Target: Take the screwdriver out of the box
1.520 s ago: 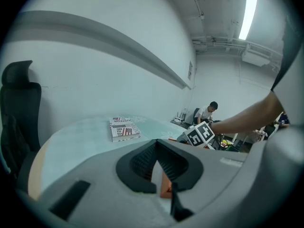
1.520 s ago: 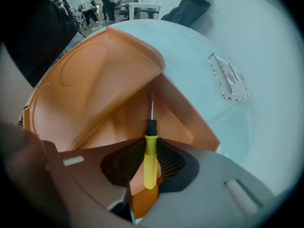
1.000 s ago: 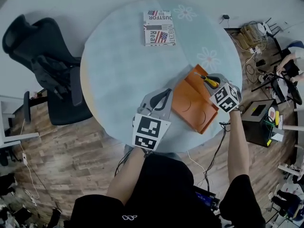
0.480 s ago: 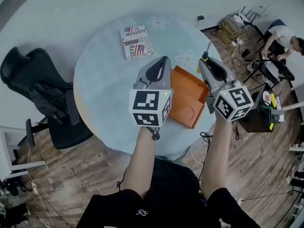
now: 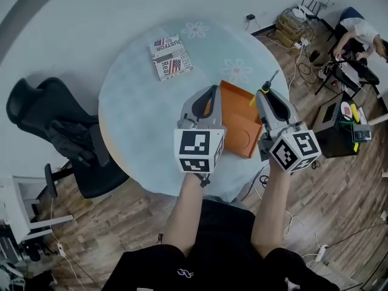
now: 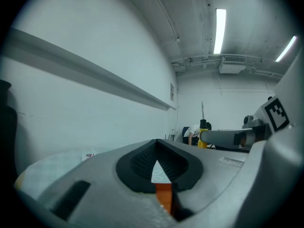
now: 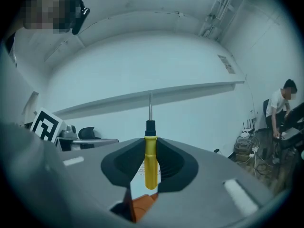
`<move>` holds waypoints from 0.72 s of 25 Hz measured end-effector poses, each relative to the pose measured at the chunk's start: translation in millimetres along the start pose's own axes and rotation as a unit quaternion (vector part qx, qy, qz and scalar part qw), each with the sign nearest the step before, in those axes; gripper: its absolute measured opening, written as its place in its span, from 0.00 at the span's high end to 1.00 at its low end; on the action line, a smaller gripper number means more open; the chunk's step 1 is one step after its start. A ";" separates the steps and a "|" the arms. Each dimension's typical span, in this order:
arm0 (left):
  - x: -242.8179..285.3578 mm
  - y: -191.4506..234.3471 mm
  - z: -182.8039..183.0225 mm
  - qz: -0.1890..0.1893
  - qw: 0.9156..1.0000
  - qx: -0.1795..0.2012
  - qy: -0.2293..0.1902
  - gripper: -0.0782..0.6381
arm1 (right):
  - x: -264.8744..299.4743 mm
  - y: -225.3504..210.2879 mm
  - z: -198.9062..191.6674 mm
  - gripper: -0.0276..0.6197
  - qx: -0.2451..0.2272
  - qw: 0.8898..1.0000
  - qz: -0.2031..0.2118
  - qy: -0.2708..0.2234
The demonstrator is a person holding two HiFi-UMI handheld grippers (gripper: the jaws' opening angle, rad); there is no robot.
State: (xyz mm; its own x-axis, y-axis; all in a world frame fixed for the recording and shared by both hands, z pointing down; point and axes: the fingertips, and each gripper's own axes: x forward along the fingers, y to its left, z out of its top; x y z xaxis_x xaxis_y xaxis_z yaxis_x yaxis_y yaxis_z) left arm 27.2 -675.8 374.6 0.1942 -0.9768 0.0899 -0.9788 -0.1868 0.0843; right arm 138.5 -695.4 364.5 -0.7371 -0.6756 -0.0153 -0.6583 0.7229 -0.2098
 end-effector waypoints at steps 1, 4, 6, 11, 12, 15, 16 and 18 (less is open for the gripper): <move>-0.7 -0.3 -1.2 0.000 1.000 0.001 0.001 0.89 | -0.7 0.6 -3.1 0.82 -0.001 1.000 0.000 0.004; -3.6 -1.2 -3.7 0.000 1.000 0.002 0.002 0.89 | -3.5 1.5 -7.8 0.82 -0.004 1.000 0.001 0.009; -5.5 -0.3 -6.6 0.001 1.000 0.001 0.005 0.89 | -4.9 1.9 -10.5 0.82 -0.003 1.000 0.001 0.011; -5.8 3.6 -14.3 -0.002 1.000 -0.002 0.012 0.89 | -3.1 2.0 -20.2 0.82 -0.001 1.000 -0.003 0.017; -5.7 4.0 -16.3 -0.003 1.000 -0.003 0.014 0.89 | -2.3 2.2 -22.4 0.82 -0.001 1.000 -0.003 0.020; -5.2 3.7 -20.6 -0.006 1.000 -0.005 0.020 0.89 | -1.8 1.7 -26.9 0.82 0.000 1.000 -0.005 0.025; -4.9 3.3 -21.2 -0.007 1.000 -0.005 0.021 0.89 | -2.0 1.4 -27.6 0.82 0.001 1.000 -0.005 0.026; -4.4 2.4 -22.1 -0.009 1.000 -0.007 0.022 0.89 | -2.6 0.9 -28.8 0.82 0.001 1.000 -0.005 0.028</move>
